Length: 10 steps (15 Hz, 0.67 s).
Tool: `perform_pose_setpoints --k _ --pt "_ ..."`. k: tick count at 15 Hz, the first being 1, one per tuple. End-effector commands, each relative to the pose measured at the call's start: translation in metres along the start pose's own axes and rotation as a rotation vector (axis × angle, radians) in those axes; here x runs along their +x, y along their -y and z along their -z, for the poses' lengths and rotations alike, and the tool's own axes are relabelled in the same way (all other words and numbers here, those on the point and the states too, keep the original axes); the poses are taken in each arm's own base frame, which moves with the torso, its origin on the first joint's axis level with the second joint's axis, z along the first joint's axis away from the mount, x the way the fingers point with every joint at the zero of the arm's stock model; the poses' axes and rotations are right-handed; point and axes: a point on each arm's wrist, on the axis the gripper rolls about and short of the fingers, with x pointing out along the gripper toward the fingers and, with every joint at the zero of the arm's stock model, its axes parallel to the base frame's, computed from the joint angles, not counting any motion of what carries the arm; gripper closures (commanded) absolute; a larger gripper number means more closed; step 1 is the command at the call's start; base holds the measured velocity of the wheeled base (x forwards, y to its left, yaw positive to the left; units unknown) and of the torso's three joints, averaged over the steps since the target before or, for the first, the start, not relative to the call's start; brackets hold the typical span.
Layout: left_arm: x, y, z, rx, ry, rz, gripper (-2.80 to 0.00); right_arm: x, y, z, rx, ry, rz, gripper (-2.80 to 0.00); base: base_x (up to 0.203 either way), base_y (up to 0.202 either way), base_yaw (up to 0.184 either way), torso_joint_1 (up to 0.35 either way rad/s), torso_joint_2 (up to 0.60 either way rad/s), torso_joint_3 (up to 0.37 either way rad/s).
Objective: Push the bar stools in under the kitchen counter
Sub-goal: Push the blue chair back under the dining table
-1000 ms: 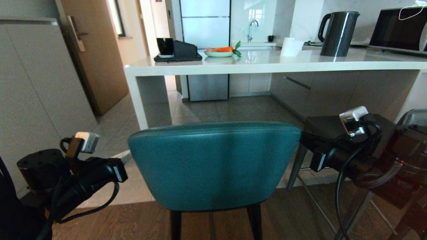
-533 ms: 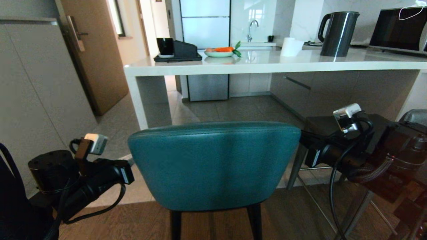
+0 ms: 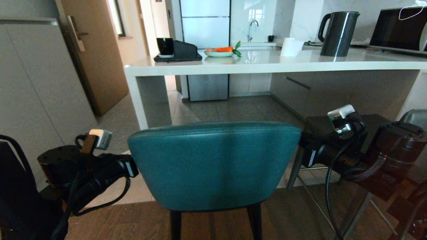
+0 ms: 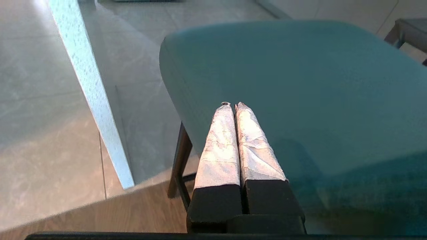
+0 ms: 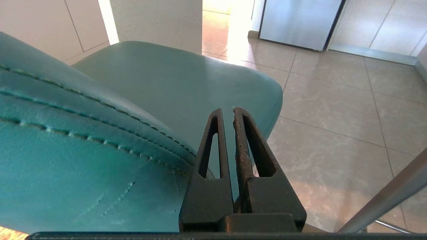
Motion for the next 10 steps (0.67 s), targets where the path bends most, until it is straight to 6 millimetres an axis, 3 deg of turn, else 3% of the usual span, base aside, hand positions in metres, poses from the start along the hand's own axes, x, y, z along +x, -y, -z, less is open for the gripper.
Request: perform_pose_setpoints --k 1,10 --pt "0.0033 0.0006 -0.0012 0.001 0.013 0.007 0.00 0.0046 -0.0001 0.0002 -0.002 0.006 -0.003 0.00 0.000 0.000 0.000 0.000 0.00 0.000" --pt "-0.0056 0.0046 0.0011 -0.001 -0.007 0.014 0.00 0.0094 -0.0014 -0.0003 -0.002 0.014 -0.008 0.00 0.000 0.000 0.000 0.000 0.00 0.000"
